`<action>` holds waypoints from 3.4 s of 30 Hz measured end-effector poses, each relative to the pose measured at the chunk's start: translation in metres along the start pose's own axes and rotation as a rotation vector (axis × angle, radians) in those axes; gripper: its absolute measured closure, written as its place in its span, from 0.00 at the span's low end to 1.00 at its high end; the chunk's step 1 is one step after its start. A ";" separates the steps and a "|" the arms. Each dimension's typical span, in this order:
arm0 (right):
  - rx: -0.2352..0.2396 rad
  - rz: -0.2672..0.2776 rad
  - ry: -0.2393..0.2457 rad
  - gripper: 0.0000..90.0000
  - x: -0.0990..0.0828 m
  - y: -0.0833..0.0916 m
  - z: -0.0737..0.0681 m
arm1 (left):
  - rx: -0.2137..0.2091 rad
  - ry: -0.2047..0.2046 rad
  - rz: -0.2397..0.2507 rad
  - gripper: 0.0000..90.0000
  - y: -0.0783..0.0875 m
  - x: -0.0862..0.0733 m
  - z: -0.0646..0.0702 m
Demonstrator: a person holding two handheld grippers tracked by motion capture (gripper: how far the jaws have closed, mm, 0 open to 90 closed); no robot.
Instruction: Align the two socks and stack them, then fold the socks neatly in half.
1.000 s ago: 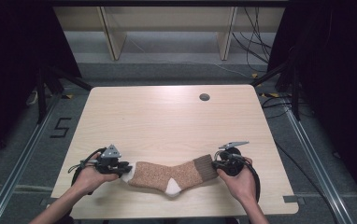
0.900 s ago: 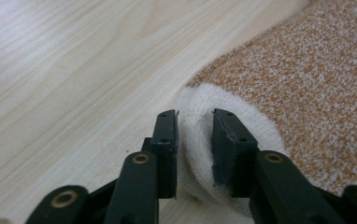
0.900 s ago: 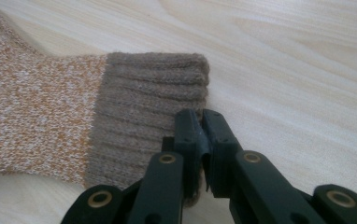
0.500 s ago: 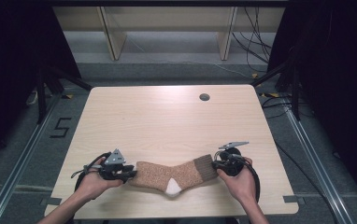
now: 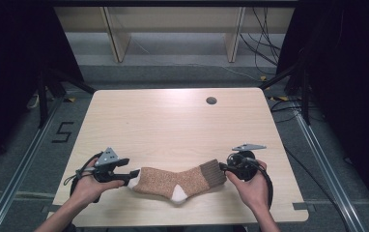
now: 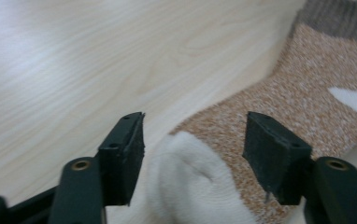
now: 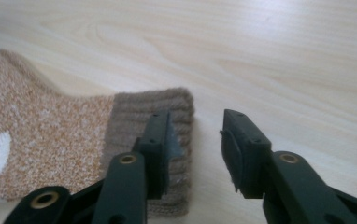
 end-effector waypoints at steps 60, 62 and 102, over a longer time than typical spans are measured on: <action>0.029 -0.064 0.008 0.58 -0.020 -0.026 0.004 | -0.141 0.327 -0.144 0.72 -0.027 -0.045 -0.008; 0.029 -0.062 0.008 0.58 -0.020 -0.026 0.003 | -0.152 0.326 -0.147 0.74 -0.027 -0.045 -0.007; 0.008 -0.050 0.073 0.67 -0.018 -0.027 -0.006 | -0.160 0.340 -0.039 0.87 -0.010 0.000 -0.009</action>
Point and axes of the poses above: each handheld gripper's, and its own axes: y roughly backward along the jaws, x roughly out of its top, z roughly to its right, the point moved 10 cm from there along -y, roughly forward along the jaws, and after that the axes turned 1 degree about y, right-handed, at the moved point
